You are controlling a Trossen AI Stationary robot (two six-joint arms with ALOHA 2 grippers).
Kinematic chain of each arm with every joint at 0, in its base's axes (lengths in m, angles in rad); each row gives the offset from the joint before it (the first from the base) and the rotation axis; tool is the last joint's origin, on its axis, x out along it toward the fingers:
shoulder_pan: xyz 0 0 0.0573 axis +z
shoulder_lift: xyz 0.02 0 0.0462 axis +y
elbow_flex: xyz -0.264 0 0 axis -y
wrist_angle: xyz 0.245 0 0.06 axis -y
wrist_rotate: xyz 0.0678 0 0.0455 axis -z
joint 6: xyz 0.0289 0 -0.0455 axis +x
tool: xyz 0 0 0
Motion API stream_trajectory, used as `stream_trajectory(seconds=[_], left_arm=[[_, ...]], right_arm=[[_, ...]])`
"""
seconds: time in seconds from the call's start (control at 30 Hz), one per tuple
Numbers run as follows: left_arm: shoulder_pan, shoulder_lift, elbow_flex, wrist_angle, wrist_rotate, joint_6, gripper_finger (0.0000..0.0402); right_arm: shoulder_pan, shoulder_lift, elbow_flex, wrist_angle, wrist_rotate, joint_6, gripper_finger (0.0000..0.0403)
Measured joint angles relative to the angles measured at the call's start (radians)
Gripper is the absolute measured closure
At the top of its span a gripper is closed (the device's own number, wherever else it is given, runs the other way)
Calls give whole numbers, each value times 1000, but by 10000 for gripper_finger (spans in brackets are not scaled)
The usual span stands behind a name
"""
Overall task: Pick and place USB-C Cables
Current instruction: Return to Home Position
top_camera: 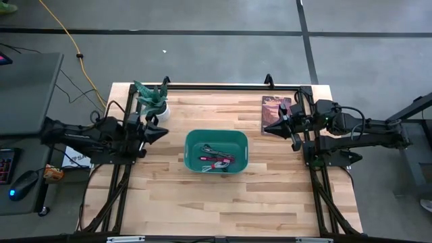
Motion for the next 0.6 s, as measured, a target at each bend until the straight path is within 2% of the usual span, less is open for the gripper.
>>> stream_trajectory(seconds=[0.37,0.47,0.6], left_arm=[[66,-295,-146,-61,16,-96,401],[67,-339,-179,-67,15,-128,401],[62,-328,-212,-44,14,-174,401]], right_arm=[[0,0,0,0,21,79,403],[0,0,0,0,22,77,403],[0,0,0,0,25,76,403]])
